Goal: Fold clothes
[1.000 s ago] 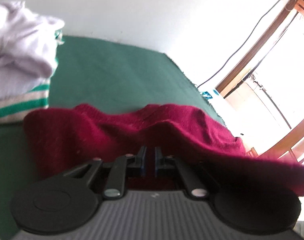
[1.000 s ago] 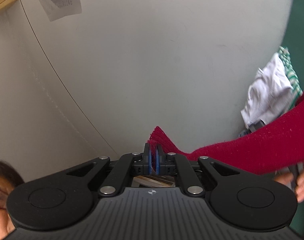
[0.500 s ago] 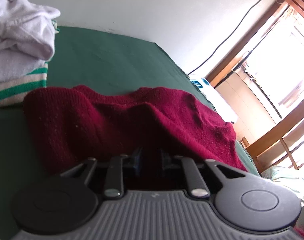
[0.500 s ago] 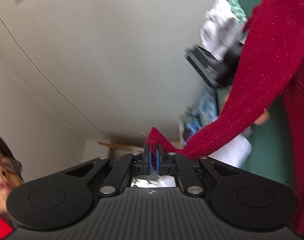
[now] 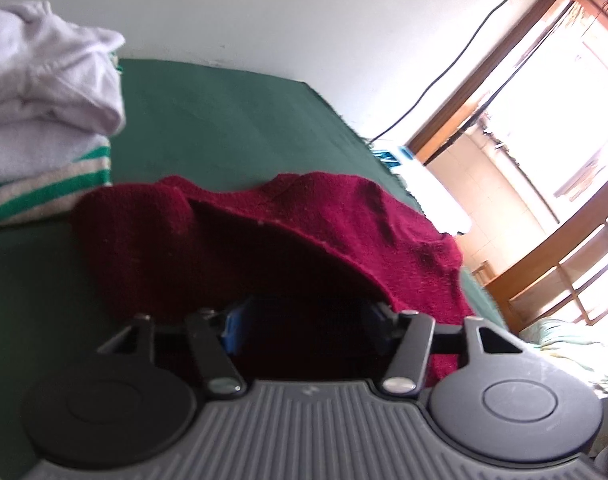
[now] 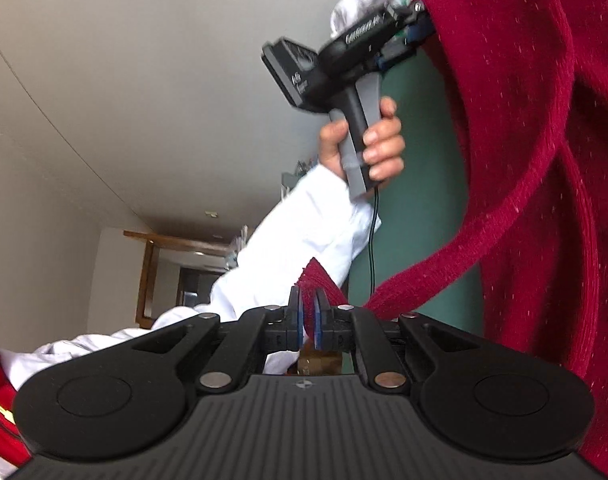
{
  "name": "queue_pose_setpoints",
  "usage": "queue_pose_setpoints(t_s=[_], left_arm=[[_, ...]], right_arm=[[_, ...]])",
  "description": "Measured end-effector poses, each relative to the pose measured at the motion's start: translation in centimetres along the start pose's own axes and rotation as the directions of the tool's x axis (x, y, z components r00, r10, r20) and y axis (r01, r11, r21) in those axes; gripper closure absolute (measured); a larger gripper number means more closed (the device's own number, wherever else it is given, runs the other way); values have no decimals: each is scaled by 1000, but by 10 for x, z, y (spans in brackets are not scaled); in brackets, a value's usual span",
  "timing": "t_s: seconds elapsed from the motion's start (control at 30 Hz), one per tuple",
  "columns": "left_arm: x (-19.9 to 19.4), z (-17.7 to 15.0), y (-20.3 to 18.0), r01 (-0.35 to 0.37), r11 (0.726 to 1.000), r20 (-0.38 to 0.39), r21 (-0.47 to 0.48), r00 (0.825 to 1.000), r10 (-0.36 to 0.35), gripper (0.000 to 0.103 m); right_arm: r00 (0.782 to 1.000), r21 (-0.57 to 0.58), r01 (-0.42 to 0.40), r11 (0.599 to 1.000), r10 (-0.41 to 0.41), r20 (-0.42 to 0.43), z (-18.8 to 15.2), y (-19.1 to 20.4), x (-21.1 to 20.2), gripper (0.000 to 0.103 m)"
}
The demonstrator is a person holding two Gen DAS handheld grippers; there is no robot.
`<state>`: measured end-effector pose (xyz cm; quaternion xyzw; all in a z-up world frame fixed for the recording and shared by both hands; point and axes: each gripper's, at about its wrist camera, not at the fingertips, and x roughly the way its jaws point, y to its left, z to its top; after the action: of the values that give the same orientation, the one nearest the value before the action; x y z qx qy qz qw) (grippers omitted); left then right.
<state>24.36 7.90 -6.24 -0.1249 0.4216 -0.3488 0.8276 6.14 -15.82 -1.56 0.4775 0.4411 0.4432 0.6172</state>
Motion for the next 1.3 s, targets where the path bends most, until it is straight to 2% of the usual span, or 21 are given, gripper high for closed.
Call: queue_pose_setpoints(t_s=[0.07,0.27,0.4,0.53,0.6,0.7,0.73,0.77,0.8,0.83,0.9,1.0,1.17,1.3], left_arm=[[-3,3,-3,-46,998,-11,32,999,47,44],[-13,4,-21,-35,994,-36,107,999,39,44],[-15,2,-32,-90,983,-35,160,995,97,30],[-27,2,-32,-93,986,-1,139,996,94,22],[-27,3,-33,-55,993,-4,104,998,56,19],[-14,1,-39,-51,994,-4,98,999,51,18],[-9,1,-40,-51,994,-4,92,999,51,21],[-4,1,-38,-44,997,-5,70,999,45,31],[1,1,-36,-38,998,-7,49,999,38,47],[7,1,-34,-31,999,-10,31,999,31,57],[15,1,-34,-22,1000,-16,12,1000,22,84],[17,1,-41,-61,998,11,34,998,61,101],[-2,7,-52,-88,995,59,50,995,85,102],[-18,10,-57,-88,995,89,54,993,83,102]], right_arm=[[1000,-10,20,1000,-20,-2,-2,-3,-1,96],[997,-43,72,996,-73,-25,-4,-9,-8,96],[990,-76,124,989,-128,-52,-8,-10,-3,95],[986,-125,152,980,-159,-50,-10,-7,2,95],[986,-128,149,981,-157,-56,-10,-11,5,95],[985,-128,152,980,-161,-63,-11,-14,9,95],[985,-129,150,980,-160,-66,-12,-15,13,95],[985,-129,148,981,-158,-69,-13,-16,16,95],[985,-131,149,980,-159,-69,-12,-18,20,95],[984,-135,157,978,-167,-69,-13,-18,20,95],[981,-144,171,975,-182,-67,-13,-17,19,95],[979,-158,183,970,-195,-60,-13,-13,15,95],[981,-182,178,967,-188,-40,-9,-4,2,95],[990,-207,124,971,-135,-41,-8,10,-12,95]])
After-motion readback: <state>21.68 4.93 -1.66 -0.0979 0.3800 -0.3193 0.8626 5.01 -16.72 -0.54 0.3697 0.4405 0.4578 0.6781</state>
